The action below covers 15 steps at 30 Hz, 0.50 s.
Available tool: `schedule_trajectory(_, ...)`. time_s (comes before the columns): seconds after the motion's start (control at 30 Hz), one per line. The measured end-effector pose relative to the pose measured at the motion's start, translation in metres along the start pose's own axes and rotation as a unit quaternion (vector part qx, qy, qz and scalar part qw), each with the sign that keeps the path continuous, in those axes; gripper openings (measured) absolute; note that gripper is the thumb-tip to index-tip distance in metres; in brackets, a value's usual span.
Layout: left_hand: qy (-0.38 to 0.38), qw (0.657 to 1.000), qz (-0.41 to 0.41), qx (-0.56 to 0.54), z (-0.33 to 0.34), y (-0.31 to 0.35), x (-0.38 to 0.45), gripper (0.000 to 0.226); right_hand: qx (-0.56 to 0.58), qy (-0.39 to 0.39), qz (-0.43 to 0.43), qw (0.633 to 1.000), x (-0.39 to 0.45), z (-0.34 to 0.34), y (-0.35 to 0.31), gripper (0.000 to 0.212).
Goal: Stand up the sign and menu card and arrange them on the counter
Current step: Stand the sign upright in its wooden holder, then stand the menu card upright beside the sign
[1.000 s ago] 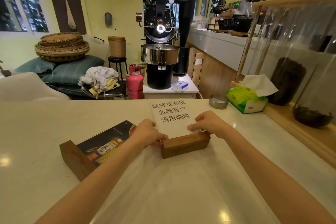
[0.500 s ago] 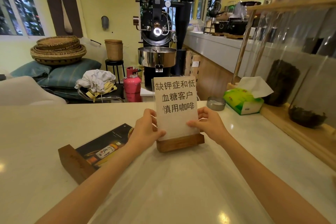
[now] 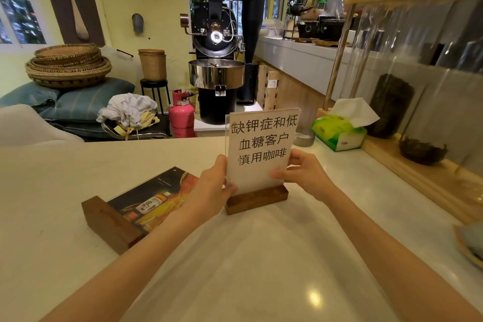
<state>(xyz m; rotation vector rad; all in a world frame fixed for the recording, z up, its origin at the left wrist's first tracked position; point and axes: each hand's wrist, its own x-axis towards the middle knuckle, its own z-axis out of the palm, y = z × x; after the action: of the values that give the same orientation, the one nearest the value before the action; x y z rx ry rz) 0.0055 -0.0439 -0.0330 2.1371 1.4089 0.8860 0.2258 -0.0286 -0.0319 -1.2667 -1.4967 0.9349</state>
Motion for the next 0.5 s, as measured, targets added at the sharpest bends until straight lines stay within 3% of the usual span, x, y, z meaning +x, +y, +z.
schedule_trajectory(0.13, -0.001, 1.0, 0.002, 0.001, 0.0, 0.001, -0.002, 0.032, -0.047, 0.038, 0.012, 0.998, -0.004, 0.003, -0.003, 0.043)
schedule_trajectory(0.23, -0.039, 0.999, -0.004, -0.014, -0.007, -0.001, -0.001, 0.033, -0.151, 0.123, 0.005, 0.981, -0.014, 0.007, -0.011, 0.049)
schedule_trajectory(0.33, -0.078, 0.995, -0.035, -0.052, -0.026, -0.004, 0.0, 0.034, -0.156, 0.207, -0.051, 0.965, -0.03, 0.015, -0.024, 0.043)
schedule_trajectory(0.4, -0.108, 0.99, -0.061, -0.066, -0.044, -0.007, 0.0, 0.033, -0.124, 0.194, -0.073, 0.97, -0.04, 0.028, -0.035, 0.035)
schedule_trajectory(0.5, -0.152, 0.984, -0.08, -0.045, -0.071, -0.017, -0.001, 0.028, -0.072, 0.103, -0.026, 0.992, -0.048, 0.06, -0.049, 0.018)
